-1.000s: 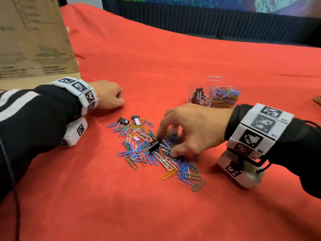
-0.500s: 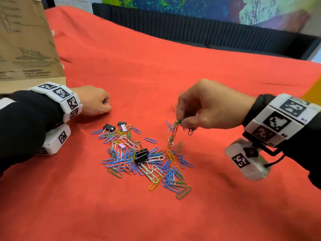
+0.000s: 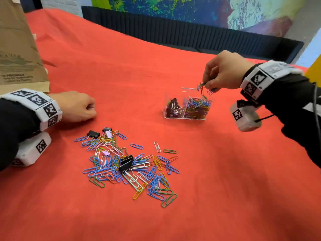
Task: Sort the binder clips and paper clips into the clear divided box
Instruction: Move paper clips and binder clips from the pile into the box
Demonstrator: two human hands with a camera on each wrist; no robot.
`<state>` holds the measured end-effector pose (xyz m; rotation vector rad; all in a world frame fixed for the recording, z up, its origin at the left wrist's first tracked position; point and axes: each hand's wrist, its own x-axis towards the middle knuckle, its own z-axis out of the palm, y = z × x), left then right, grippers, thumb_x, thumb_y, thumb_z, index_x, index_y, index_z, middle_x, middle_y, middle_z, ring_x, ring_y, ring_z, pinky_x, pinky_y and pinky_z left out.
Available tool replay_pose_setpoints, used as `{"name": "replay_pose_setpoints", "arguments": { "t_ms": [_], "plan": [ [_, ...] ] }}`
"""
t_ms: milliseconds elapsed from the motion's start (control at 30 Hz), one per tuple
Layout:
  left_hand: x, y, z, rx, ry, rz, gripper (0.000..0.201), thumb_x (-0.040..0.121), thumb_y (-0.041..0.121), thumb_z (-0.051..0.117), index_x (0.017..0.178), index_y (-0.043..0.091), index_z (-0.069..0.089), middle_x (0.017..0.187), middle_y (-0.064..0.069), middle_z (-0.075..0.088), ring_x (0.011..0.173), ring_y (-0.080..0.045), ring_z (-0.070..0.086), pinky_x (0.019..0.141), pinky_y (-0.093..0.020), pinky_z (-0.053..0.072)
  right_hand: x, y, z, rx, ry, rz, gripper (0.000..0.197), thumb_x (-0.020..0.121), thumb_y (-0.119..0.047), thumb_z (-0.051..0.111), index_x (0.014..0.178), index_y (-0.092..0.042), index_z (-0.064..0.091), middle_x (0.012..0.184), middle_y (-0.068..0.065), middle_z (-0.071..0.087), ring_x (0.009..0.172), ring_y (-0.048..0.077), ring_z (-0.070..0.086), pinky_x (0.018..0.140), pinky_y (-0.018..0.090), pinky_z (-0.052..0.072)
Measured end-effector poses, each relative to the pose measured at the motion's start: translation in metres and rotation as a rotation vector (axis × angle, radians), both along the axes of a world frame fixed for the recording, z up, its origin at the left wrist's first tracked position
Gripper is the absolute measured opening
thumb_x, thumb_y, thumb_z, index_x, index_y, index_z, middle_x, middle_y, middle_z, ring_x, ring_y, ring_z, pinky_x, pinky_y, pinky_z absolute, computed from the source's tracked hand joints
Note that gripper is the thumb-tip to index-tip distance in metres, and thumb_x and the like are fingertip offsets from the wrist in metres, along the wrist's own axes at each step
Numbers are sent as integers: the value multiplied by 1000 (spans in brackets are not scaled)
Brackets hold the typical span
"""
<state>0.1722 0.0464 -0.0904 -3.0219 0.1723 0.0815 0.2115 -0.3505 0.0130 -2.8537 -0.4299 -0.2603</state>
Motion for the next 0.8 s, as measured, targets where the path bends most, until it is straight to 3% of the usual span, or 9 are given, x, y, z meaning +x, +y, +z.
{"name": "replay_pose_setpoints", "arguments": {
  "t_ms": [167, 367, 500, 667, 800],
  "plan": [
    [2, 2, -2, -10, -2, -6, 22, 88, 35, 50, 75, 18, 54, 71, 4, 60, 72, -23, 55, 71, -31, 44, 4, 4, -18, -63, 29, 23, 16, 74, -7, 75, 76, -23, 74, 68, -7, 74, 58, 6, 71, 77, 31, 60],
    [2, 4, -2, -9, -3, -18, 22, 89, 34, 50, 75, 17, 54, 70, 2, 61, 71, -23, 56, 71, -32, 45, -2, 4, -15, -47, -80, 68, 24, 73, -10, 76, 76, -33, 72, 76, -9, 73, 77, 10, 69, 81, 28, 54],
    [4, 4, -3, 3, -3, -26, 21, 89, 33, 50, 76, 17, 54, 72, 1, 62, 72, -24, 56, 72, -32, 45, -10, 3, -14, -82, -87, 59, 23, 74, -7, 68, 78, -29, 77, 72, -10, 72, 75, 13, 68, 81, 30, 56],
    [4, 4, -2, -2, -5, -26, 21, 89, 33, 50, 75, 17, 54, 72, 1, 62, 73, -25, 56, 72, -32, 45, -19, 6, -25, -237, 37, 58, 45, 76, 0, 51, 93, -31, 79, 78, -6, 70, 75, 18, 63, 74, 28, 51],
    [4, 4, -3, -15, 3, -27, 21, 89, 33, 51, 74, 18, 53, 71, 1, 61, 72, -25, 56, 71, -31, 44, -15, 10, -29, -174, -10, 100, 46, 78, -1, 46, 93, -32, 77, 89, -5, 73, 85, 21, 65, 81, 33, 55]
  ]
}}
